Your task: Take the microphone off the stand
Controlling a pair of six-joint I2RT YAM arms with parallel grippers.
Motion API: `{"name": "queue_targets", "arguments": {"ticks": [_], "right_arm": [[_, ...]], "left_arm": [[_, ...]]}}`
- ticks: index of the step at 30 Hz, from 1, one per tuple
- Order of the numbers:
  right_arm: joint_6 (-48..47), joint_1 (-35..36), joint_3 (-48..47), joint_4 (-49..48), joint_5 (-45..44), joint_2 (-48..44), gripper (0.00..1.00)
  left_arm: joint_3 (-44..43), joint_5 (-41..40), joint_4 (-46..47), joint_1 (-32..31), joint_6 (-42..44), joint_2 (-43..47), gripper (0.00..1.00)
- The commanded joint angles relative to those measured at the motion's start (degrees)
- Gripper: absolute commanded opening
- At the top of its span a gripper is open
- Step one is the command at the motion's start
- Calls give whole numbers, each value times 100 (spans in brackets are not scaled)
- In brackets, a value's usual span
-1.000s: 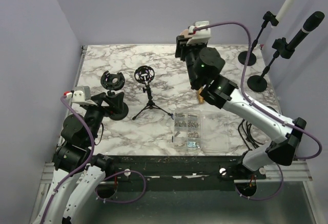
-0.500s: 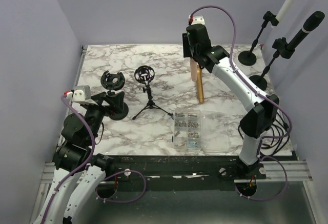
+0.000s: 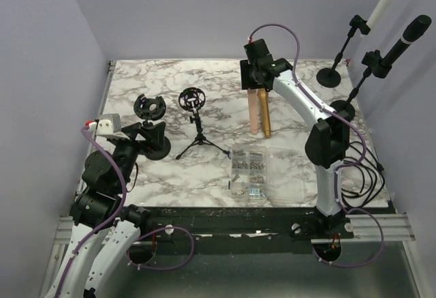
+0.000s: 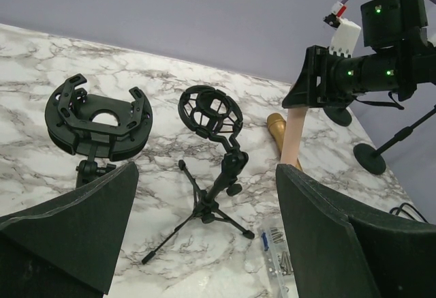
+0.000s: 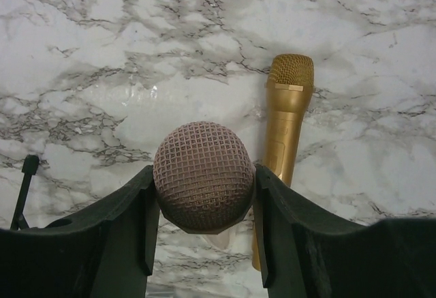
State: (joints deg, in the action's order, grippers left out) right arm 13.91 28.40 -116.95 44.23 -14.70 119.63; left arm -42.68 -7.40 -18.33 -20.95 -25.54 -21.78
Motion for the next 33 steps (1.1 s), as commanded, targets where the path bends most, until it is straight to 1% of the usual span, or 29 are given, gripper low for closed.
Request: {"name": "queue_targets", "arguments": {"ticks": [1, 3, 5, 8, 10, 17, 21, 26, 30, 33], "right_arm": [[117, -72, -136, -21, 362, 335, 1], [117, -72, -95, -129, 370, 522, 1], [145, -72, -78, -214, 136, 706, 1], [194, -76, 178, -655, -170, 817, 1], [268, -81, 267, -855, -194, 878, 1], [513, -89, 90, -1083, -258, 1284, 1], [585, -89, -47, -1149, -353, 1530, 3], [570, -89, -9, -1382, -682, 1681, 16], [532, -89, 67, -1478, -634, 1727, 30], [514, -89, 40, -1455, -468, 1740, 44]], "left_arm": [[22, 124, 83, 61, -30, -39, 84], [24, 146, 84, 81, -39, -46, 84], [22, 155, 92, 101, -43, -50, 84], [31, 160, 88, 102, -48, -50, 84], [31, 180, 92, 109, -48, -55, 84], [40, 238, 102, 109, -65, -89, 84], [40, 269, 109, 109, -78, -107, 84], [39, 365, 136, 110, -100, -114, 84], [40, 252, 111, 142, -83, -104, 84], [31, 291, 99, 169, -100, -147, 84]]}}
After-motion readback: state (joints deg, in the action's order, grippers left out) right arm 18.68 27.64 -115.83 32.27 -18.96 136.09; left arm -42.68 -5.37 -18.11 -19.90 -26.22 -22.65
